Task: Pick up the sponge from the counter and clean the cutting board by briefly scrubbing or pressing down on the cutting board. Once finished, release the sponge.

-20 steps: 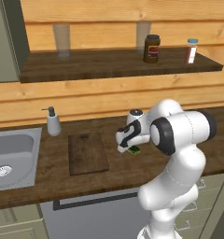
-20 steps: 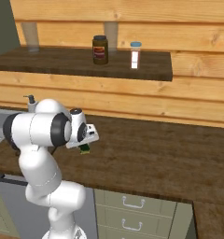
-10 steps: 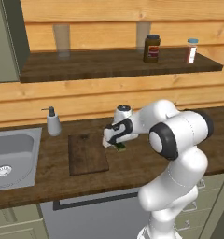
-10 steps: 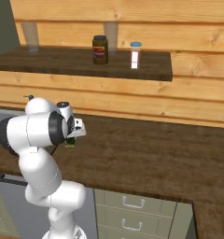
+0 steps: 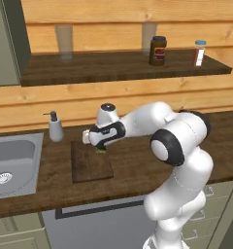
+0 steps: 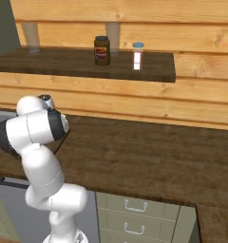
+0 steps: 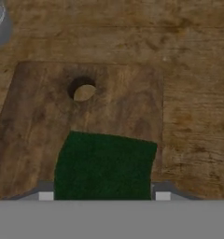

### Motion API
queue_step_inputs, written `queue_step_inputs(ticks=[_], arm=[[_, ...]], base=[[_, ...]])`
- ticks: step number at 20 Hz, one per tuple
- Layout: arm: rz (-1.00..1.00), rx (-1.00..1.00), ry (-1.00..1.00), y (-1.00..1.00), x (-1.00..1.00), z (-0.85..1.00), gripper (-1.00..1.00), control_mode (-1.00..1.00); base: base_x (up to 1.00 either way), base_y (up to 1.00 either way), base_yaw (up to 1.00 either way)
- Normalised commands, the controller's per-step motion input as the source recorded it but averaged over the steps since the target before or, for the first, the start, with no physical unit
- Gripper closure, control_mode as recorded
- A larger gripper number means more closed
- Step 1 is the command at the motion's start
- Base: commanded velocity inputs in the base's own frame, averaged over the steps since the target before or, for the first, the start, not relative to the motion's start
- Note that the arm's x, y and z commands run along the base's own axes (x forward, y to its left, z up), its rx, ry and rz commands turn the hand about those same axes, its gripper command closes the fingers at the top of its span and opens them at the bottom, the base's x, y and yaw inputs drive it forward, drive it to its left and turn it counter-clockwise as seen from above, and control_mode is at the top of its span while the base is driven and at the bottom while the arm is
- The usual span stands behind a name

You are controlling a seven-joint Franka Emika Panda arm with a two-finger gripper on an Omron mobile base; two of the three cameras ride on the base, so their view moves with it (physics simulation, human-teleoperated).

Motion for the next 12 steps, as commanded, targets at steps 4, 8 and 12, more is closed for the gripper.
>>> queue_step_inputs(ticks=[4, 8, 12], arm=[[-0.2, -0.01, -0.02, 0.89, 0.23, 0.04, 1.0, -1.0], [-0.18, 0.0, 0.0, 0.62, 0.09, 0.0, 1.0, -1.0], [-0.08, -0.02, 0.0, 0.14, 0.27, 0.0, 1.0, -1.0]], base=[[0.0, 0.0, 0.0], [0.0, 0.0, 0.0], [0.0, 0.0, 0.0]])
